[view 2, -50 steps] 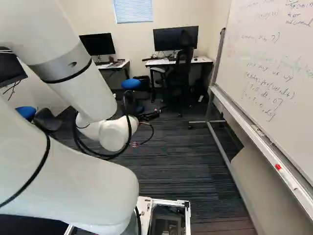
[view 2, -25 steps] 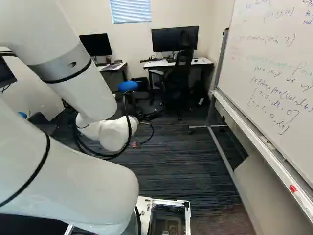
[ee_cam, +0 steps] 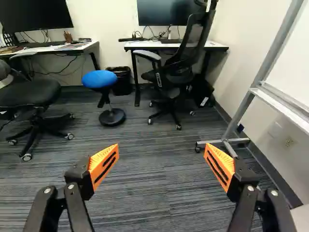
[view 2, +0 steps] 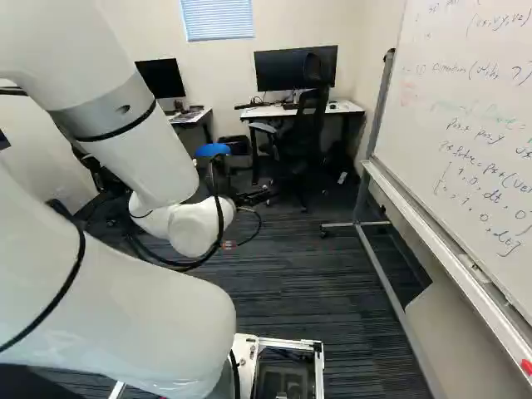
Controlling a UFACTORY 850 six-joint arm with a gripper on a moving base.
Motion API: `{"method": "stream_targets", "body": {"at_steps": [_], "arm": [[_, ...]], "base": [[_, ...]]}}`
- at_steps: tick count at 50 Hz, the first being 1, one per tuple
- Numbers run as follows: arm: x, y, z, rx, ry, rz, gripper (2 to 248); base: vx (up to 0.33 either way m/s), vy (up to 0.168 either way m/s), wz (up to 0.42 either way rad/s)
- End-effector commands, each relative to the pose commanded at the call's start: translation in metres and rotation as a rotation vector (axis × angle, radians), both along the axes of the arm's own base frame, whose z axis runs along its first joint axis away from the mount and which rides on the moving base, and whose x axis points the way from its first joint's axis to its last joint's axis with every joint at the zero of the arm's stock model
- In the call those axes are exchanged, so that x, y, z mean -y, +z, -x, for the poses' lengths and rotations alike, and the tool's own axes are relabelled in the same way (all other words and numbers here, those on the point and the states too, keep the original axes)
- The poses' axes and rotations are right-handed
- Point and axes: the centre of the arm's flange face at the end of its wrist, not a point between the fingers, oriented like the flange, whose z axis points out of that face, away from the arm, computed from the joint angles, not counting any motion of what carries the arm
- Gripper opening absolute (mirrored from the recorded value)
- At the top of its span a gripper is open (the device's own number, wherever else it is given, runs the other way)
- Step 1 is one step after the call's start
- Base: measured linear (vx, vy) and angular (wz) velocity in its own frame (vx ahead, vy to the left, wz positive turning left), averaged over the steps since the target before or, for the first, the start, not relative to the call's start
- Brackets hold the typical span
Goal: Open the door and move inside
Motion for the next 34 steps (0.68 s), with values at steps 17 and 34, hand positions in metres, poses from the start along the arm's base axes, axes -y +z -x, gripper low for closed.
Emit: {"method": "stream_targets", "body": {"at_steps": [17, 34], "arm": [[0.0, 0.0, 0.0, 0.0, 0.0, 0.0, 247], [0.0, 0.0, 0.0, 0.0, 0.0, 0.0, 247]], "base": [[0.099, 0.003, -0.007], [-0.007, 0.0, 0.002]]}}
